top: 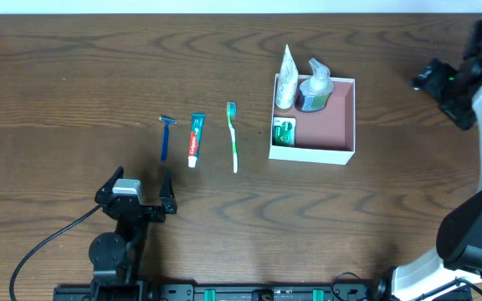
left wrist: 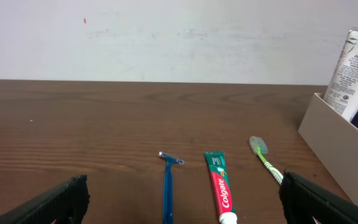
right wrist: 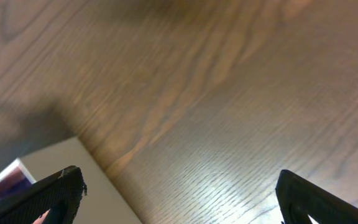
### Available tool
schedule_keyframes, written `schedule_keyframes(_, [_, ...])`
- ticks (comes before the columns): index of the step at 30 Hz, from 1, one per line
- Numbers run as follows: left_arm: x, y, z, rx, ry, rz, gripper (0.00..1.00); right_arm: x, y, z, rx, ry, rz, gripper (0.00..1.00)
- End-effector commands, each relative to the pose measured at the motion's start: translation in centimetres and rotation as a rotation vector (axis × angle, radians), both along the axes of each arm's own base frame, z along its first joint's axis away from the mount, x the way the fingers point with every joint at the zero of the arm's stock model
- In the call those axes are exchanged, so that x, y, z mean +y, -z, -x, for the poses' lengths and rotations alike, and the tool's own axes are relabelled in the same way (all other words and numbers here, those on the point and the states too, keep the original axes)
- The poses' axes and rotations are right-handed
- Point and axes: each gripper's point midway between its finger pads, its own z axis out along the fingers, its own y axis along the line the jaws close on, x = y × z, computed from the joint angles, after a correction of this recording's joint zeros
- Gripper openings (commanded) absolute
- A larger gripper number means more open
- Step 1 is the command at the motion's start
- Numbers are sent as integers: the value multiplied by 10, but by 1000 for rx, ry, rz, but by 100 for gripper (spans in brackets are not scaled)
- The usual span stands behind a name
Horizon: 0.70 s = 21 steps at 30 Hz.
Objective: Pack container
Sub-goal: 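Withdraw the right gripper to the right side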
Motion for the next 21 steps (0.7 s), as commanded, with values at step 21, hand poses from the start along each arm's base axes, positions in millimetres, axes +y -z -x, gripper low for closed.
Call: schedule_keyframes(21, [-32,-16,5,-68,187,53,98,-10,86,14,29,140,-20,99])
